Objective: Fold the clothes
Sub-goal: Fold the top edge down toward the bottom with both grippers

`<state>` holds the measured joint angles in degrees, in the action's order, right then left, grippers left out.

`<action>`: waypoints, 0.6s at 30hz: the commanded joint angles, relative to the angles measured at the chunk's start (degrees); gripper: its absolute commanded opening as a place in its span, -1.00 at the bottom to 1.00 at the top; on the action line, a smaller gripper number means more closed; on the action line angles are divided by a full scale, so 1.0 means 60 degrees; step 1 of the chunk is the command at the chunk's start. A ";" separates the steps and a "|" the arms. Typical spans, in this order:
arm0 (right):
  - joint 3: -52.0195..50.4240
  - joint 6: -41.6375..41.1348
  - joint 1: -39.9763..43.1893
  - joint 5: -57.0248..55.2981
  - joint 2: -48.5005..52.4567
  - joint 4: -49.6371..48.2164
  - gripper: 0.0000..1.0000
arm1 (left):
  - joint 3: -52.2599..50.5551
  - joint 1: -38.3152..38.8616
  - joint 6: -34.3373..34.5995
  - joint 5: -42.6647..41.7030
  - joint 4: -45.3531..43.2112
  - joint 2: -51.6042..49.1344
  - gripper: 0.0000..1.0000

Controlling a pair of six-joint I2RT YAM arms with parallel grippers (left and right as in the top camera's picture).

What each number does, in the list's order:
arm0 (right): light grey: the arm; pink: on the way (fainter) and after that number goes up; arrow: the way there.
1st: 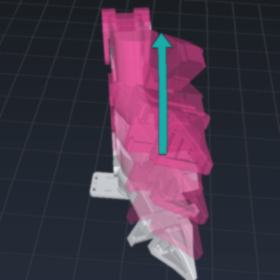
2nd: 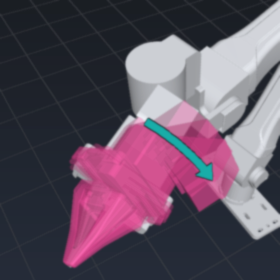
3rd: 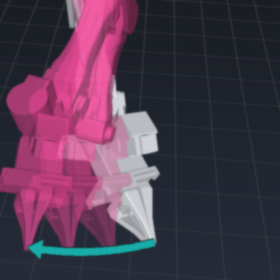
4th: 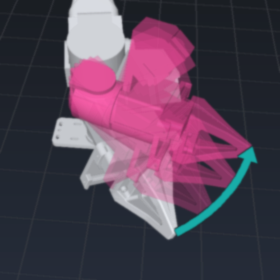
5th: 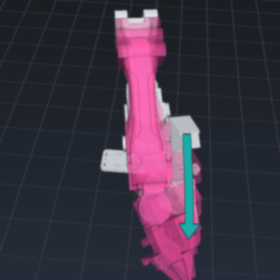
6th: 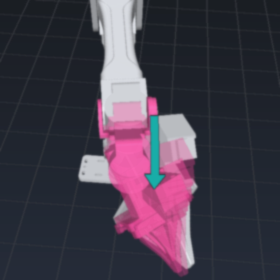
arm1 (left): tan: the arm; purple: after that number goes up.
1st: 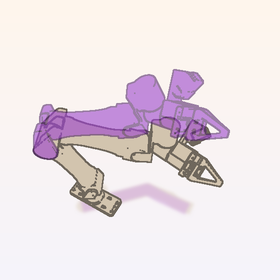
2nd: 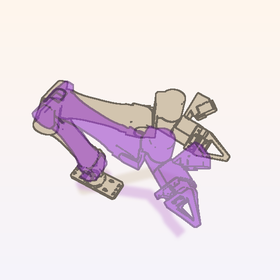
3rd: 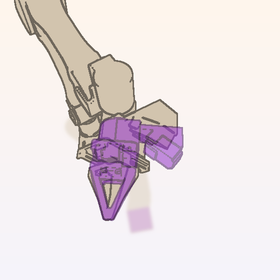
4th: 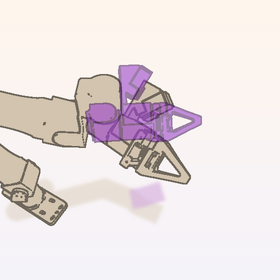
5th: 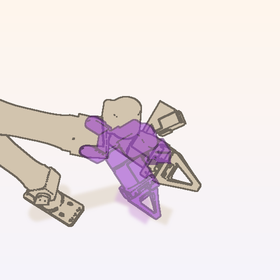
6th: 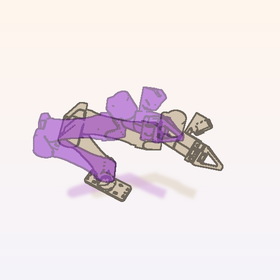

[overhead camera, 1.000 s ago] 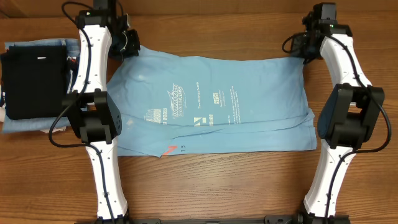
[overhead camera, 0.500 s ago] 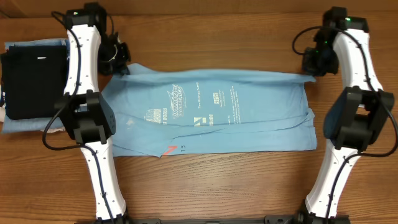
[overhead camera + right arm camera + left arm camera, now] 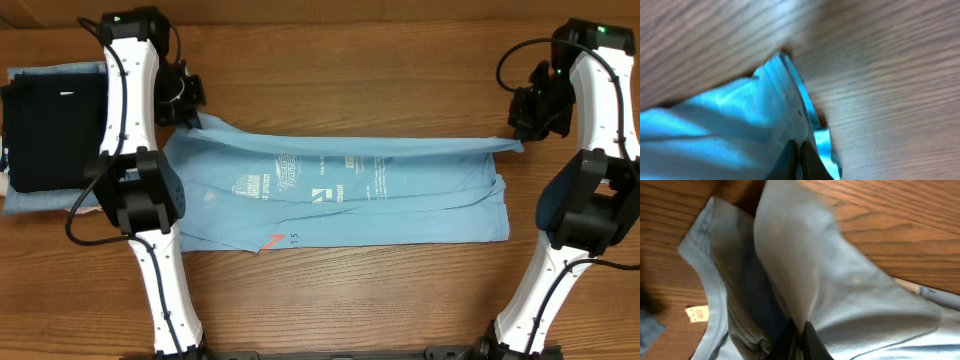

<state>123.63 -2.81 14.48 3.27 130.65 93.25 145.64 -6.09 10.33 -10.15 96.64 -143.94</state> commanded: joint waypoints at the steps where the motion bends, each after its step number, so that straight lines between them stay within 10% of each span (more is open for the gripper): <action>1: 0.0208 -0.0007 0.0000 0.0171 -0.0503 0.0280 -0.92 | -0.0186 0.0109 -0.0193 0.0226 0.0033 0.1147 -0.91; 18: -0.1993 -0.0044 0.0000 0.0554 -0.1996 0.0627 -0.92 | -0.4044 0.0215 -0.0295 0.0780 -0.0255 0.3289 -0.92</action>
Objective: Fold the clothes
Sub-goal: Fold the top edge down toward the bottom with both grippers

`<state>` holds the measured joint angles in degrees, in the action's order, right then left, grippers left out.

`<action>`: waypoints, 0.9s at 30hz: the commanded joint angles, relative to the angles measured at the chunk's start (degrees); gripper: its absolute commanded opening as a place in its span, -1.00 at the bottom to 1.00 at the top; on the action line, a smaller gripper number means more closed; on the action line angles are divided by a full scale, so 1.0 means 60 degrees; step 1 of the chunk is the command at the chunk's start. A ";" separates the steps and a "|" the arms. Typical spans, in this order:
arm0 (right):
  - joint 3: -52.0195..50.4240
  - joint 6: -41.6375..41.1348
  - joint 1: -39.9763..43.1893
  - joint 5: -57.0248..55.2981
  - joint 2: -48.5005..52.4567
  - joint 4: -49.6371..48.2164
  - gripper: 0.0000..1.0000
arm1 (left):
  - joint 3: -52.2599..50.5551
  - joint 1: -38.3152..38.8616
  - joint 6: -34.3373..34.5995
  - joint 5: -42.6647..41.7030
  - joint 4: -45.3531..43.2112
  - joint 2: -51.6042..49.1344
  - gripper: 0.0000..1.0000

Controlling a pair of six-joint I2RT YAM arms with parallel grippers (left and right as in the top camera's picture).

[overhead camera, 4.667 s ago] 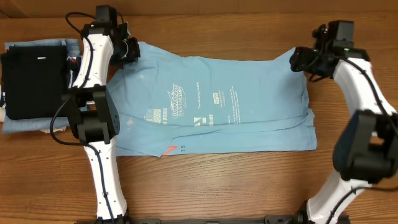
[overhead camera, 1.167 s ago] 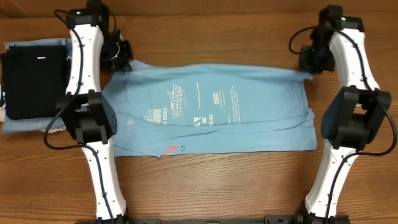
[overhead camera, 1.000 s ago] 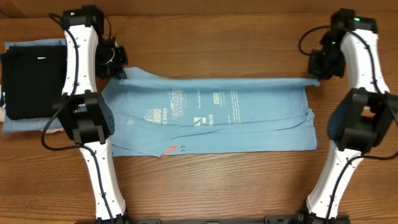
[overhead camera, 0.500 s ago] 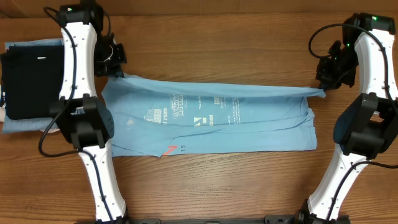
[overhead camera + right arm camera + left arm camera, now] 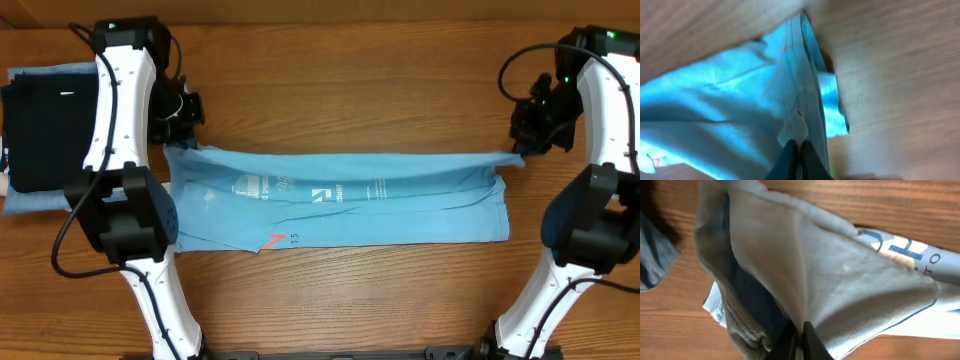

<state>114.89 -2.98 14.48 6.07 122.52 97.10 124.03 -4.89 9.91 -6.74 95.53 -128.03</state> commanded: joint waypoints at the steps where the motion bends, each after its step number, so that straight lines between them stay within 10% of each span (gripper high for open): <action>1: -0.0801 -0.0011 0.0000 0.0084 -0.0787 -0.0055 -0.92 | -0.0674 0.0015 -0.0222 0.0208 -0.0113 0.0725 -0.92; 27: -0.3829 -0.0543 0.0000 -0.1042 -0.1413 -0.1260 -0.92 | -0.6688 0.0080 -0.0219 0.0382 -0.2240 0.3075 -0.92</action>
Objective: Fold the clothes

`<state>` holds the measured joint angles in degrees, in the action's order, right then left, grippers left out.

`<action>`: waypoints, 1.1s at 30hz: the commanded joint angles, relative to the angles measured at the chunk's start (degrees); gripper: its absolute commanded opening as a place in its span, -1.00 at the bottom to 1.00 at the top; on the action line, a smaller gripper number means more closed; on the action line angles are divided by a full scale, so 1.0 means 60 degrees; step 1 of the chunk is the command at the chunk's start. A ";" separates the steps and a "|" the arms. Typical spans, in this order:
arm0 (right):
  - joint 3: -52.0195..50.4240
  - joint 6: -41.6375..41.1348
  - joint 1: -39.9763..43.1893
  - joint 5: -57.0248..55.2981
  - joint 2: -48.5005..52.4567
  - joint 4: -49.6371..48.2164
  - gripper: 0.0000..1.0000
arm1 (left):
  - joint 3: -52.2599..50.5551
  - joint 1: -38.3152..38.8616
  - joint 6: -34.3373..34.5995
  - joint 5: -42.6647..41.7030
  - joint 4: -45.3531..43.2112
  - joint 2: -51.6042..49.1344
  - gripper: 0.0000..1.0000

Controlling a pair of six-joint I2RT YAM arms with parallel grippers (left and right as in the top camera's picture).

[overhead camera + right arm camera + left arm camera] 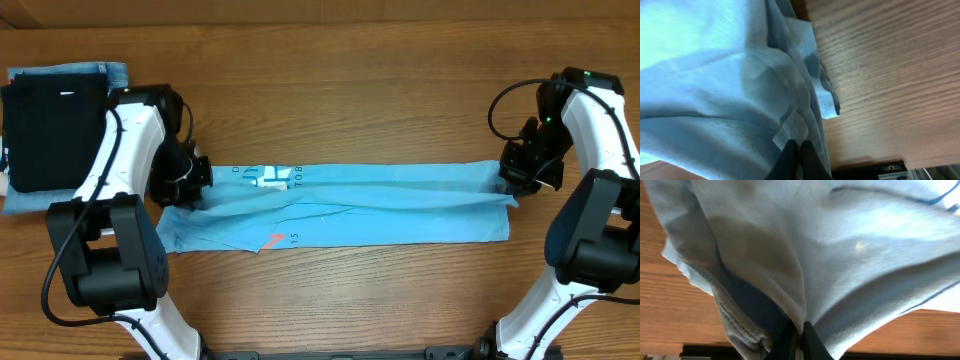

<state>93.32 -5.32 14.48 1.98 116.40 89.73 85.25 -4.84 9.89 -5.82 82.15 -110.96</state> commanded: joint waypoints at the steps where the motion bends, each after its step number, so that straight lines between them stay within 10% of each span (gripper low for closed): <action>1: -0.0324 -0.0157 0.0000 -0.0401 -0.0393 -0.0058 -0.92 | -0.0270 0.0058 -0.0175 0.0368 0.0004 0.0229 -0.92; 15: -0.0670 -0.0495 0.0047 -0.1126 -0.0393 -0.0200 -0.77 | -0.0492 0.0055 0.0288 0.1220 0.0051 0.0226 -0.89; 19: -0.0670 -0.0557 0.0066 -0.1213 -0.0393 -0.0229 -0.64 | -0.0492 0.0062 0.0288 0.1217 0.0135 0.0226 -0.52; 33: -0.0670 0.0066 0.0142 -0.0146 -0.0401 -0.0510 -0.63 | -0.0492 0.0062 0.0233 0.0783 -0.0069 0.0229 -0.58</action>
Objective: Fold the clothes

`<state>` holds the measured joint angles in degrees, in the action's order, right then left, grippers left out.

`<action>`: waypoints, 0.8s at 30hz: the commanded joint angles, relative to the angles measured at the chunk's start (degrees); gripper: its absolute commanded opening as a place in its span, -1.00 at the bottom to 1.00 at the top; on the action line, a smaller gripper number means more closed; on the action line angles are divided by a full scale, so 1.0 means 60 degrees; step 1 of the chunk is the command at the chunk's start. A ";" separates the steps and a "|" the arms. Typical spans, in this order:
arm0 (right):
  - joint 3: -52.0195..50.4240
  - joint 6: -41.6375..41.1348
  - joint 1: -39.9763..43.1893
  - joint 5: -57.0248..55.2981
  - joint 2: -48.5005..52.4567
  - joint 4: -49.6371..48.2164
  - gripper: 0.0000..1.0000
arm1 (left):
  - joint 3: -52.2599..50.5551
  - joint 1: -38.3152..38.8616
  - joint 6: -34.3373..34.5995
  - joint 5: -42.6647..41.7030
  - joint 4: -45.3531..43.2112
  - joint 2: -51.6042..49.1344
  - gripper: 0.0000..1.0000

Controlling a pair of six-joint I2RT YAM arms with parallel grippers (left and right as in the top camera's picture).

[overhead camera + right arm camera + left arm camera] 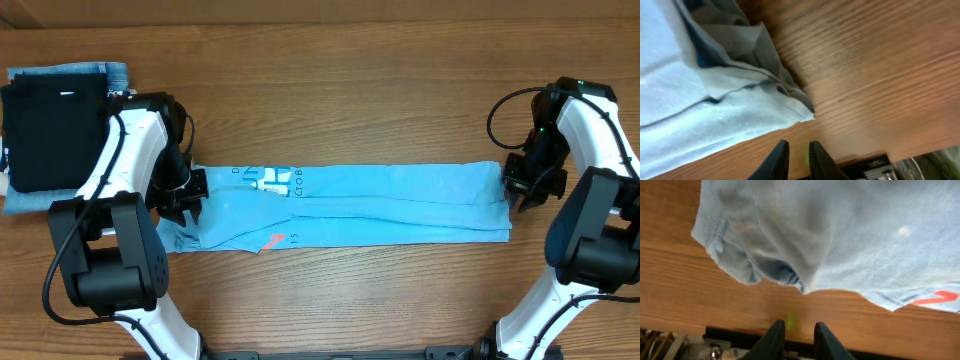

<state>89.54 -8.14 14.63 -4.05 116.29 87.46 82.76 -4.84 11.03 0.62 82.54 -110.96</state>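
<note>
A light blue T-shirt (380,205) lies across the table's middle as a long, narrow folded strip with white print and a red mark near its left end. At the strip's left end my left gripper (188,203) stands open, holding nothing. The left wrist view has its fingers (775,340) apart over bare wood, with the shirt's edge (840,235) just ahead. My right gripper (524,190) is open at the strip's right end. In the right wrist view the shirt's corner (690,100) lies ahead of the parted right gripper (799,159).
A stack of folded clothes (50,120), black on top of blue, sits at the back left corner. The wooden table (350,300) has its front edge close under both wrist cameras.
Both grippers were shut on the shirt's upper layer; now both are open and off it. The layer has dropped flat onto the strip, which looks smoother.
Both grippers held the shirt's far edge stretched between them at the back. Then that edge was lower over the shirt, then down near the front edge with the shirt a narrow strip. Now the edge is let go and the fold lies flat.
</note>
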 commanded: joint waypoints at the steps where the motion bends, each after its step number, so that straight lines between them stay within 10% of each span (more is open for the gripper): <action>1: -0.0040 0.0984 0.0189 0.1479 -0.0412 -0.0229 -0.62 | -0.0076 0.0062 -0.0142 -0.0557 -0.0240 0.0229 -0.62; 10: -0.0040 0.2845 0.1829 0.4062 -0.1169 -0.0444 -0.17 | -0.0073 0.0259 -0.0441 -0.1137 -0.1348 0.1905 -0.72; 24: -0.2463 0.2714 0.2000 0.3687 -0.1155 -0.2841 0.09 | -0.0091 0.0259 -0.0302 -0.1614 -0.1836 0.3621 -0.35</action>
<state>76.73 8.88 26.74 18.94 110.10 72.31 82.11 -3.70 9.04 -7.99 71.50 -89.06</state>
